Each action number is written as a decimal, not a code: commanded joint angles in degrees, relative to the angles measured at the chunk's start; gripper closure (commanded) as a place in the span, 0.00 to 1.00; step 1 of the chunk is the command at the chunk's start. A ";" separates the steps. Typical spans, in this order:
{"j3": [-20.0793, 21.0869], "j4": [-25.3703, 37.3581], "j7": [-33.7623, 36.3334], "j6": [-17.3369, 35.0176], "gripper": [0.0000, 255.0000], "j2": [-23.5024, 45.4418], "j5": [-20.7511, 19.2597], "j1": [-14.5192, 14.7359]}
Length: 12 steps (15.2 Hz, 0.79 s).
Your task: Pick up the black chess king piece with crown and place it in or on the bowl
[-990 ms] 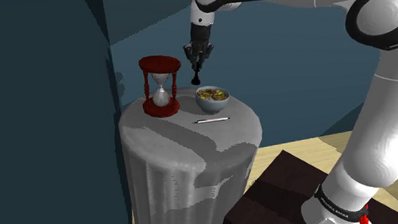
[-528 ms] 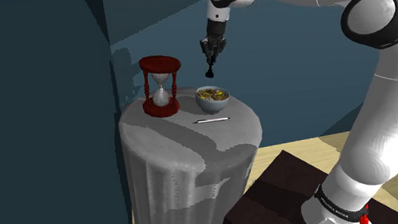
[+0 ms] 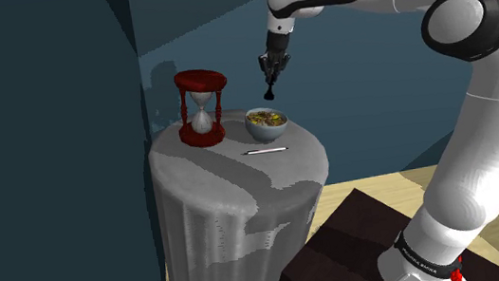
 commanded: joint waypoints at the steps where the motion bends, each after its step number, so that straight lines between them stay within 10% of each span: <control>1: 0.00 -1.80 0.03 1.67 1.00 -0.17 0.01 -0.01; 12: -0.05 -9.37 0.20 9.91 1.00 0.51 -0.12 -0.05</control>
